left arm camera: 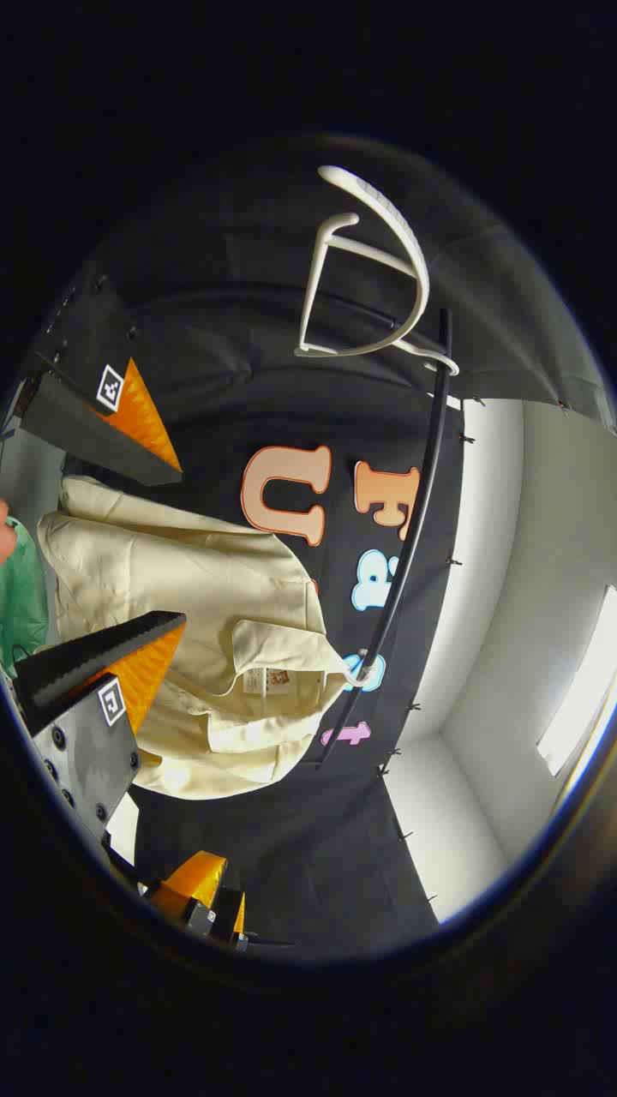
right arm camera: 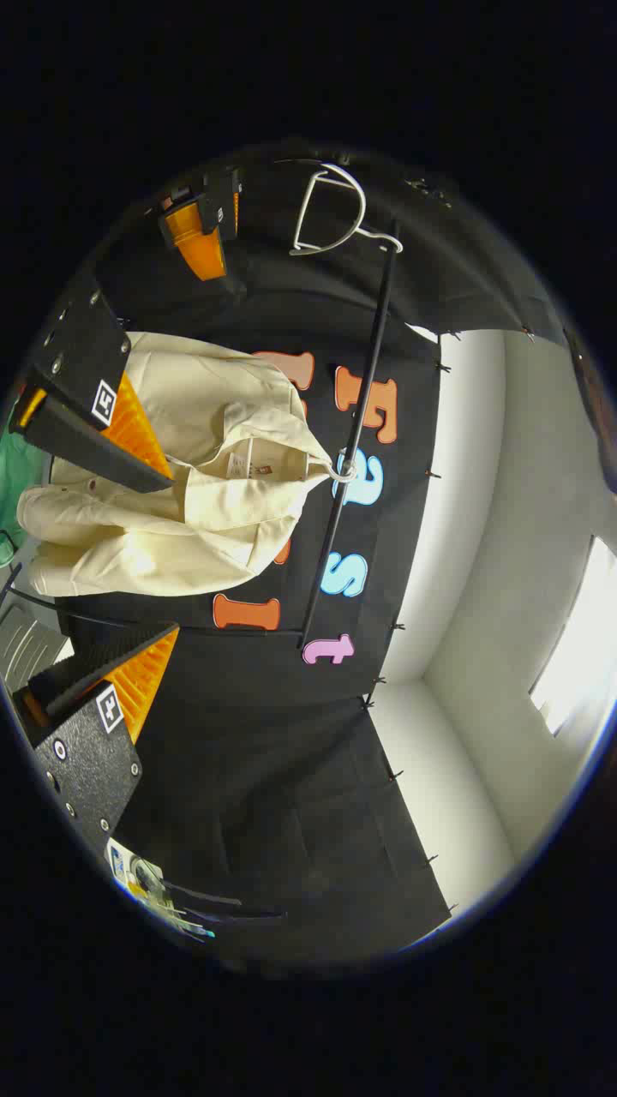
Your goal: Grasp the clothes on the hanger with both hands and then place them into the laundry hamper below.
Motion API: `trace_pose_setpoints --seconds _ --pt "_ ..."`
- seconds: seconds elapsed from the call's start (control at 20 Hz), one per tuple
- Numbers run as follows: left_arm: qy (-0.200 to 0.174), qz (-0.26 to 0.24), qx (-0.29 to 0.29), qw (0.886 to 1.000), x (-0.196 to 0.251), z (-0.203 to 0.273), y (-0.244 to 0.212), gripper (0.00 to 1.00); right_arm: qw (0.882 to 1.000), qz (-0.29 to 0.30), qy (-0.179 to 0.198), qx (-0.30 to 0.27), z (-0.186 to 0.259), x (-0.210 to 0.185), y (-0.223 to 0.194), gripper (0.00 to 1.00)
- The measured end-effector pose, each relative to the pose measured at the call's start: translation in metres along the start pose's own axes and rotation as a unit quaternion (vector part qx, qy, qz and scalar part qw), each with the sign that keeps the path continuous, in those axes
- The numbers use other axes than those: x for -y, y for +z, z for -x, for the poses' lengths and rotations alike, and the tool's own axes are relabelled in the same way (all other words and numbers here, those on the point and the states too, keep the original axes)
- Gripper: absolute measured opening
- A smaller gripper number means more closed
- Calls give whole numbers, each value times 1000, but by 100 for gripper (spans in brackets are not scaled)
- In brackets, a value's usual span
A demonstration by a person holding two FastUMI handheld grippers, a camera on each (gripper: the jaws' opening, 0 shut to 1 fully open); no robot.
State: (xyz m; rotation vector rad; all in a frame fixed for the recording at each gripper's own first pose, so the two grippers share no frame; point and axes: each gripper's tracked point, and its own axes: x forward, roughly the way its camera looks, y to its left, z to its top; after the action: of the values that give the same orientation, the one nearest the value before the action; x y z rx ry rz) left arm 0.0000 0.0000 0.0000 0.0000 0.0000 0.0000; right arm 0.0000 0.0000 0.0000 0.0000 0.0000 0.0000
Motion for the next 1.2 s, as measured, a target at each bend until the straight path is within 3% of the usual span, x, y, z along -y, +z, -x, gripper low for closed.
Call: trace_pose_setpoints --seconds 0.5,1.2 --pt "-5 15 20 1000 -2 0 14 96 1000 -6 -1 4 3 -2 2 93" --pt "-14 7 21 1000 -5 4 18 96 999 -10 37 -21 6 -41 -11 93"
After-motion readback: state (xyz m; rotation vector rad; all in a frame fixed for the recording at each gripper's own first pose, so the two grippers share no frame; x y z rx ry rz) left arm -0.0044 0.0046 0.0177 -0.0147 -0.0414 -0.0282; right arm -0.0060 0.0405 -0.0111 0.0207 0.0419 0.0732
